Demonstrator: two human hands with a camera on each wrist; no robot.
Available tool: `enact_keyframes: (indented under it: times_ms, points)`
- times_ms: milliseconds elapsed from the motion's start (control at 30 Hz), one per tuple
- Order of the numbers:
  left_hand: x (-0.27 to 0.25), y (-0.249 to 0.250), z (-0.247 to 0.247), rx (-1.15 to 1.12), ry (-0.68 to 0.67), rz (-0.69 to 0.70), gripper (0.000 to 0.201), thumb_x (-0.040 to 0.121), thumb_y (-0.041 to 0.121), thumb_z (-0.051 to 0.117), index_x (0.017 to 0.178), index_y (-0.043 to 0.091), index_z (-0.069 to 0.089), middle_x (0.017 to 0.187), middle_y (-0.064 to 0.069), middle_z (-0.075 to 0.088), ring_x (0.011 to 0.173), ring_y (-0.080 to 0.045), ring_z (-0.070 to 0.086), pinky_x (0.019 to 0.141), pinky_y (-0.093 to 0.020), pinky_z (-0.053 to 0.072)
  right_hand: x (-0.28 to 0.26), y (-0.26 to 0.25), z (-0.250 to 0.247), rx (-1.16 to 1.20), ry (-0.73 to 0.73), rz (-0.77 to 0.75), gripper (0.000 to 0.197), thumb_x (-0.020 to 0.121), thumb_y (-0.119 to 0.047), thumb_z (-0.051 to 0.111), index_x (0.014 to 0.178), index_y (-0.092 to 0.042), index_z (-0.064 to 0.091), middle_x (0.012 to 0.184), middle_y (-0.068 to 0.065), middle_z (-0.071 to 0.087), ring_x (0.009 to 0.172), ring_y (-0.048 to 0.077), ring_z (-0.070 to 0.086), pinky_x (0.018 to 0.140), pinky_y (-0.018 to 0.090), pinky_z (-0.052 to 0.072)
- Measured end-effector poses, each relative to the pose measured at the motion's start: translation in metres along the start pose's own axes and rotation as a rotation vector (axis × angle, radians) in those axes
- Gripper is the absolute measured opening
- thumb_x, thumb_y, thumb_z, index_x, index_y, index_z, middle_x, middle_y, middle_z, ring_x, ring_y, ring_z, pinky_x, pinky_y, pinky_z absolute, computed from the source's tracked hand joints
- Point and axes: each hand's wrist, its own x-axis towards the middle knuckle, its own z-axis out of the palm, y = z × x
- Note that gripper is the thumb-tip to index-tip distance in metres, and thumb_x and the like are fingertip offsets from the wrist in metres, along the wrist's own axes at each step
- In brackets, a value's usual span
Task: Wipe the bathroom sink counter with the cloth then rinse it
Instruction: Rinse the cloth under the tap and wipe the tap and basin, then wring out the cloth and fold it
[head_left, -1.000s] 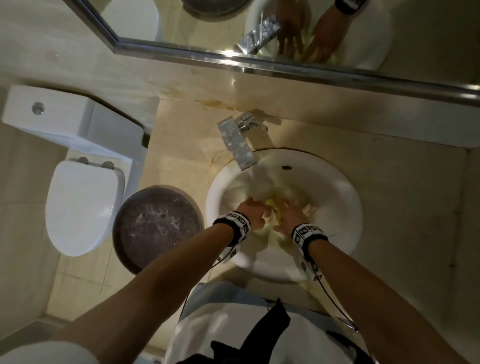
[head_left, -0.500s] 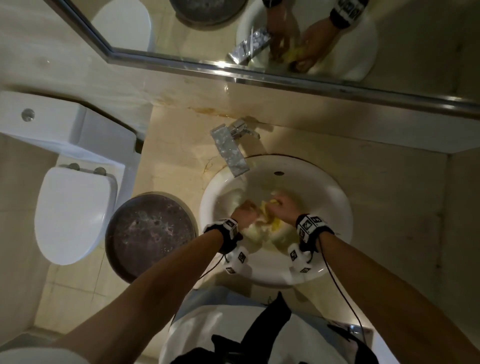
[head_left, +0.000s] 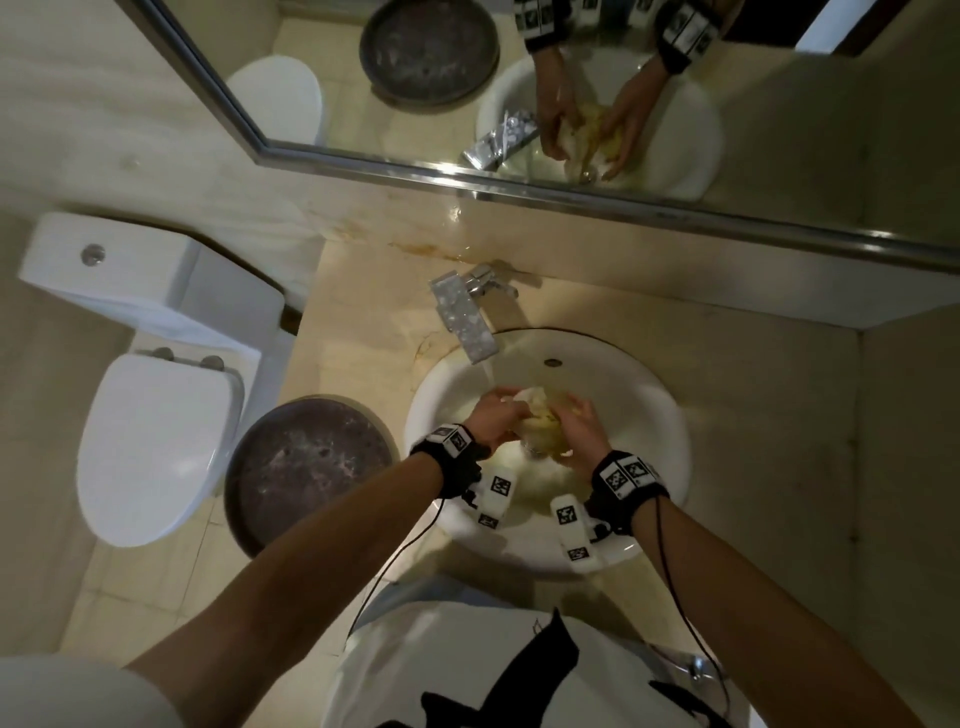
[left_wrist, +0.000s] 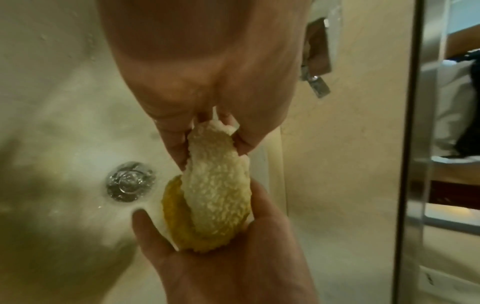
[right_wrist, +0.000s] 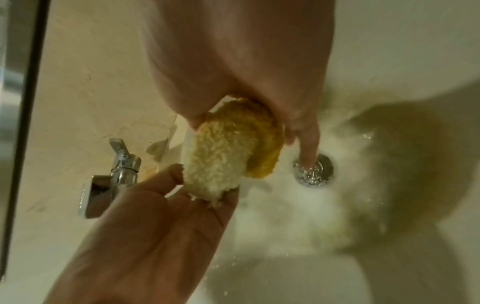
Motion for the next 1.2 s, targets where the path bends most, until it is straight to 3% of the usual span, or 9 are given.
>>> enact_keyframes:
  times_ms: [133,300,433,567,700,767,867,1067,1200]
  points:
    - [-0.014,0.001,0.007,0.221,-0.139,0.124,0.039,0.08,0.001,0.059,0.117,0.014,0.063,0.111,-0.011,0.065,0.099,-0.022,0.061,0.074,-0.028,0.053,-0.011,0.006,0.007,0.211,-0.217,0.162,0.062,0.079,-0.063,0.073,0.128,-0.027,0.064,0.125,0.013,0.067,0.116,0.035,0.063,0.085,0.06,0.056]
    - [-0.035,0.024,0.001,0.75,-0.282,0.207,0.026,0.097,0.031,0.051,0.113,0.023,0.07,0.12,-0.004,0.068,0.107,-0.018,0.064,0.095,-0.032,0.052,-0.021,0.011,0.015,0.261,-0.188,0.135,0.052,0.084,-0.056,0.073,0.11,-0.013,0.073,0.106,0.014,0.074,0.096,0.025,0.07,0.085,0.042,0.057]
    - [-0.046,0.056,-0.009,1.158,0.022,0.605,0.024,0.094,0.027,0.052,0.105,0.017,0.071,0.109,-0.003,0.07,0.095,-0.019,0.065,0.087,-0.036,0.054,-0.002,0.018,0.007,0.162,-0.106,0.1,0.088,0.048,-0.065,0.091,0.114,-0.011,0.073,0.109,0.013,0.076,0.103,0.029,0.072,0.089,0.049,0.058]
    - [-0.057,0.1,-0.004,1.406,0.308,1.043,0.028,0.089,0.012,0.053,0.117,0.012,0.06,0.121,-0.008,0.059,0.104,-0.025,0.058,0.08,-0.032,0.048,0.003,0.017,-0.006,0.102,-0.042,0.111,0.077,0.045,-0.053,0.095,0.109,-0.015,0.075,0.108,0.014,0.076,0.103,0.035,0.071,0.087,0.058,0.056]
    - [-0.041,0.129,0.003,1.69,0.32,0.905,0.07,0.091,0.025,0.055,0.153,0.011,0.026,0.16,-0.013,0.024,0.146,-0.033,0.023,0.12,-0.049,0.022,-0.008,0.018,-0.013,0.132,-0.011,0.102,0.062,0.044,-0.045,0.096,0.096,-0.016,0.078,0.103,0.016,0.076,0.099,0.036,0.071,0.087,0.061,0.055]
    - [-0.026,0.134,0.002,1.82,0.286,0.824,0.072,0.092,0.031,0.051,0.155,0.012,0.021,0.163,-0.011,0.018,0.15,-0.031,0.016,0.122,-0.048,0.012,-0.012,0.018,-0.015,0.171,0.01,0.081,0.06,0.044,-0.039,0.096,0.095,-0.013,0.077,0.1,0.017,0.076,0.096,0.036,0.072,0.086,0.063,0.055]
    - [-0.01,0.132,-0.002,1.977,0.291,0.78,0.064,0.092,0.035,0.049,0.149,0.012,0.034,0.155,-0.009,0.035,0.145,-0.03,0.026,0.121,-0.046,0.011,-0.025,0.013,-0.016,0.159,0.047,0.044,0.059,0.053,-0.029,0.095,0.105,-0.008,0.074,0.101,0.019,0.075,0.094,0.037,0.072,0.085,0.059,0.058]
    - [-0.006,0.129,-0.011,2.051,0.311,0.93,0.047,0.091,0.036,0.048,0.131,0.011,0.054,0.132,-0.008,0.054,0.127,-0.028,0.044,0.117,-0.043,0.024,-0.028,0.008,-0.02,0.099,0.08,-0.071,0.026,0.079,-0.028,0.084,0.1,-0.016,0.073,0.098,0.014,0.075,0.094,0.034,0.07,0.088,0.054,0.058]
    - [-0.016,0.129,-0.021,2.074,0.297,1.011,0.038,0.094,0.03,0.042,0.121,0.013,0.061,0.122,-0.006,0.06,0.119,-0.027,0.048,0.113,-0.041,0.026,-0.031,0.005,-0.024,-0.018,0.121,-0.192,0.023,0.09,-0.032,0.073,0.099,-0.011,0.071,0.089,0.01,0.073,0.082,0.027,0.068,0.075,0.038,0.058]
